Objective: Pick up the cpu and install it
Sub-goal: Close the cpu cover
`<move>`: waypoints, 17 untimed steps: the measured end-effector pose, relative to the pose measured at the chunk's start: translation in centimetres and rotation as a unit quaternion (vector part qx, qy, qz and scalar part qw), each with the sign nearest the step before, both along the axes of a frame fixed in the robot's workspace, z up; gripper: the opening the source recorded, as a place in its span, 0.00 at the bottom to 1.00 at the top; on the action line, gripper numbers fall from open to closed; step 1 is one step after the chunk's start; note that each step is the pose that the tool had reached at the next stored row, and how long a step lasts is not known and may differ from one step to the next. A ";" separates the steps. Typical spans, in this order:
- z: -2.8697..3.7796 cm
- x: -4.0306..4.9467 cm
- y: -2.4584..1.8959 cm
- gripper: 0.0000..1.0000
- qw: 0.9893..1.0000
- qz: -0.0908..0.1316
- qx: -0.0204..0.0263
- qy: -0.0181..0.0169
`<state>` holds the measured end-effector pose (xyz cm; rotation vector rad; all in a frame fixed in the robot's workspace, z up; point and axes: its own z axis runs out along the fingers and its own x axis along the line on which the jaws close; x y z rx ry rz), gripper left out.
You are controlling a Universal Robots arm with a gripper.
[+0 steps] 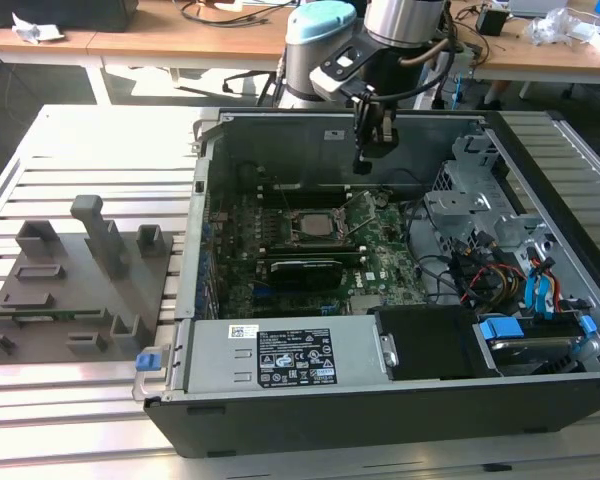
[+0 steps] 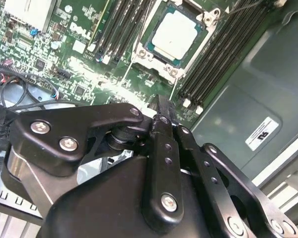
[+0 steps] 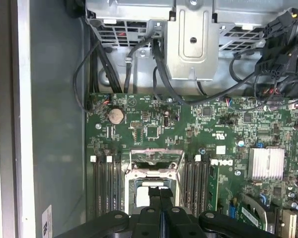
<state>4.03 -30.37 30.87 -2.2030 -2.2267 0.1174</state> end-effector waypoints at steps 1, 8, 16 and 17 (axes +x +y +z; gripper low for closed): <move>0.00 0.24 0.00 0.11 1.000 0.000 0.000 0.000; -0.07 2.45 0.01 0.11 1.000 0.000 0.000 0.000; -0.28 3.75 0.02 0.11 1.000 0.000 0.000 0.001; -0.32 3.90 0.02 0.11 1.000 0.000 0.000 0.001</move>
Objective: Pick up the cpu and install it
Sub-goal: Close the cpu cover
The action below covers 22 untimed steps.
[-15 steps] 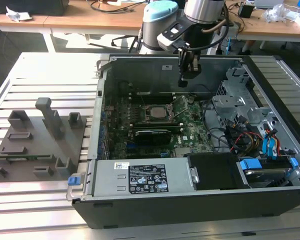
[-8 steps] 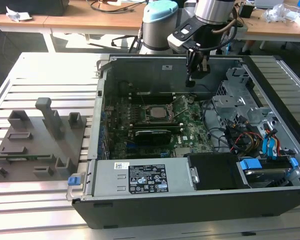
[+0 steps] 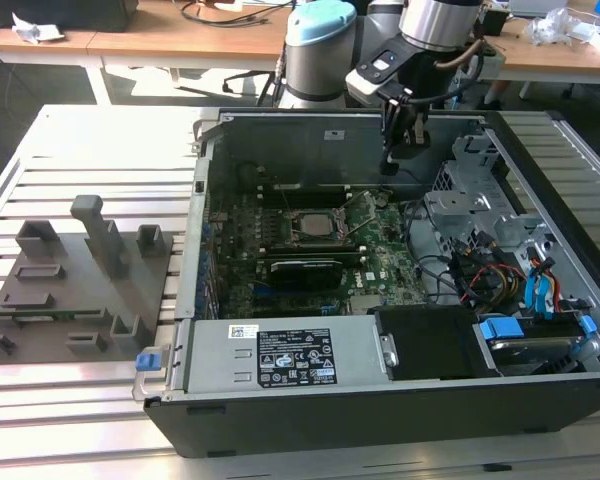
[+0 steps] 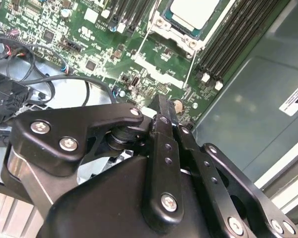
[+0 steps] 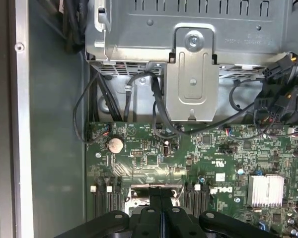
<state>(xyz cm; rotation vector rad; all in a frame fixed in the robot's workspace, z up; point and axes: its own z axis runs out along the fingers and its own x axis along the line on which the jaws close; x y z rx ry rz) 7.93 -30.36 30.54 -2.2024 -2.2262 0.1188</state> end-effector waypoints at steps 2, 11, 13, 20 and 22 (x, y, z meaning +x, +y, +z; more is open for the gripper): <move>-0.25 0.58 0.01 0.11 1.000 0.000 0.000 0.000; -0.81 1.97 0.04 0.11 1.000 0.000 0.000 0.000; -0.95 2.04 0.05 0.11 1.000 0.000 0.000 0.000; -1.98 2.35 0.04 0.11 1.000 0.000 0.000 0.000; -2.50 2.36 0.05 0.11 1.000 0.000 0.000 0.000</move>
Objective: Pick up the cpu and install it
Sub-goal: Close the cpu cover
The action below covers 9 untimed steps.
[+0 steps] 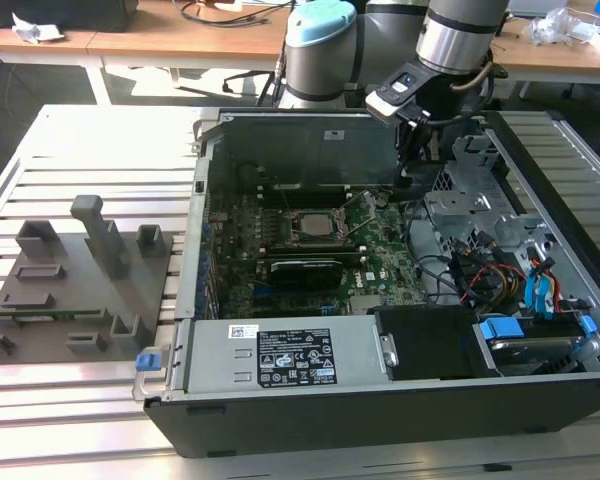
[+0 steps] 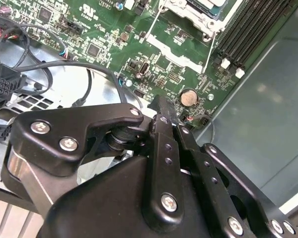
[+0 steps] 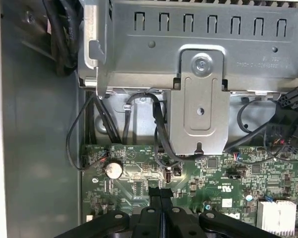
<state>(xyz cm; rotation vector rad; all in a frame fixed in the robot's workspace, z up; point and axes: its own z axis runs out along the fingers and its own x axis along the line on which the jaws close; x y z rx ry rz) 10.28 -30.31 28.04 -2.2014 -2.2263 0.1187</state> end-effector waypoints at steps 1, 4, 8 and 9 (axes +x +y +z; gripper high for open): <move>-0.12 0.00 0.00 0.11 1.000 0.000 0.000 0.000; -0.38 0.00 -0.14 0.11 1.000 0.004 0.002 0.000; -0.78 -0.02 -0.49 0.11 1.000 0.013 0.007 0.000; -0.90 -0.03 -0.53 0.11 1.000 0.015 0.007 0.000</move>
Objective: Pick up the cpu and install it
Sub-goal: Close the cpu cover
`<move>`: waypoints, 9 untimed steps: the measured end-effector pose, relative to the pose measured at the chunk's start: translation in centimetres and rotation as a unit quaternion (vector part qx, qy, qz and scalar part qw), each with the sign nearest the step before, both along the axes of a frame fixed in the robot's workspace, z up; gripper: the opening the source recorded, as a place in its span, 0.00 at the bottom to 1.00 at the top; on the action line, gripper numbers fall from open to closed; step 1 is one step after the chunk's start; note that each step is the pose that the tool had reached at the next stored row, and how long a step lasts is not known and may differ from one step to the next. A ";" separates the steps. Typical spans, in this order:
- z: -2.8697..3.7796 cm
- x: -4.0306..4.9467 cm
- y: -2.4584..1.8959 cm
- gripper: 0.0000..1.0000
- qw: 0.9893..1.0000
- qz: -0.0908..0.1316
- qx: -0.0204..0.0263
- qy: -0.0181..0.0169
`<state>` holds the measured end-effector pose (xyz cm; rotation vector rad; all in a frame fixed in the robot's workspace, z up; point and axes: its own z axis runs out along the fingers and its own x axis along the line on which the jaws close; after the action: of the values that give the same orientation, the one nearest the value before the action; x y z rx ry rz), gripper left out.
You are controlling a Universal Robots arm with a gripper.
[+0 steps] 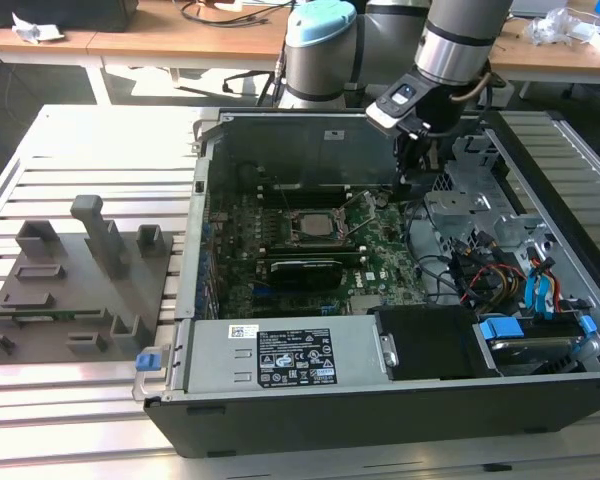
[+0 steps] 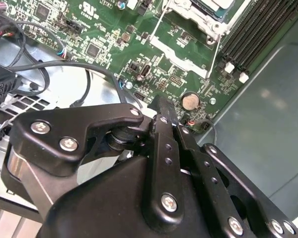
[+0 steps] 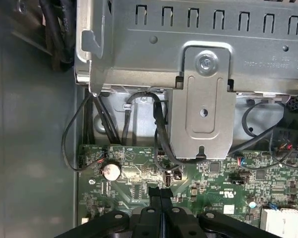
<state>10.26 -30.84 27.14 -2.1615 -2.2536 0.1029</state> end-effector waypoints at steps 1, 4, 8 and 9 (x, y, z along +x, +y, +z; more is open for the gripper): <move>-0.19 -0.03 -0.04 0.11 1.000 0.002 0.000 0.000; -0.55 -0.11 -0.07 0.11 1.000 0.003 0.000 0.000; -0.61 -0.11 -0.08 0.11 1.000 0.003 0.000 0.000; -0.61 -0.10 -0.07 0.11 1.000 0.003 0.000 0.000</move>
<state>10.16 -30.91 26.53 -2.1548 -2.2603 0.1030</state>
